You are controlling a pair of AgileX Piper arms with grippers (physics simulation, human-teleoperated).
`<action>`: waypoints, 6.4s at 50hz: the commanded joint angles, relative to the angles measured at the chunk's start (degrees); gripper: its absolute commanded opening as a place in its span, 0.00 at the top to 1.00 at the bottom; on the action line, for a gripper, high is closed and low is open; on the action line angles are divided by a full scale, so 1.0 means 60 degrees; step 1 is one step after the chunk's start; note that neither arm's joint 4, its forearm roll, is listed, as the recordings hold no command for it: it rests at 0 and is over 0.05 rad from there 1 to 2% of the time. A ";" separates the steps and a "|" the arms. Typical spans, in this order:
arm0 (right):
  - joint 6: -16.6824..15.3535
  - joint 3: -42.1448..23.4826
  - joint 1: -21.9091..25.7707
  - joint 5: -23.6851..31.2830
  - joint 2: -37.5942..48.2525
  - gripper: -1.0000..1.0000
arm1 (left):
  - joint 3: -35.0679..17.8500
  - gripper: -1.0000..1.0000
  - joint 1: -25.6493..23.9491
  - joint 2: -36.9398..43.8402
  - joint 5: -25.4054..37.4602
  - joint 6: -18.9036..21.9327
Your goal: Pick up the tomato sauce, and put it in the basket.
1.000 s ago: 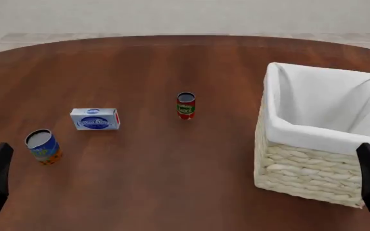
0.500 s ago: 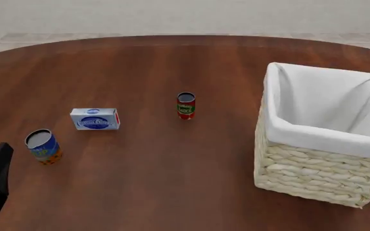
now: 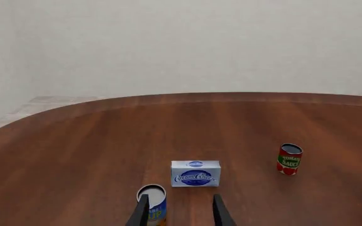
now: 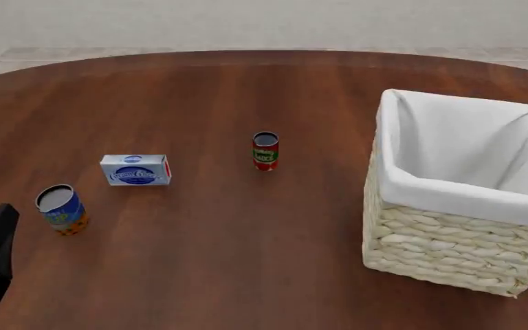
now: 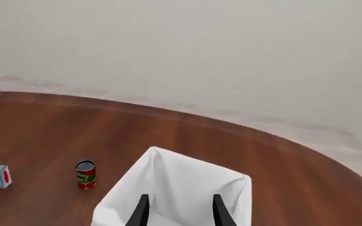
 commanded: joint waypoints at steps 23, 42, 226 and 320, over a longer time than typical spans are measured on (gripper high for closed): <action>-0.0276 -0.3545 0.2368 -0.0171 0.5035 0.00 | 0.0000 0.00 -0.0001 0.0000 0.0000 0.0000; 0.0918 -0.6052 0.2792 0.1127 0.8031 0.00 | 0.0000 0.00 0.0001 0.0001 0.0000 0.0000; 0.3027 -1.3668 0.4121 0.4073 1.9468 0.00 | 0.0000 0.00 0.0001 0.0002 0.0000 -0.0001; 0.2248 -1.2716 0.4317 0.4337 1.7820 1.00 | 0.0000 0.00 0.0001 0.0000 0.0000 0.0001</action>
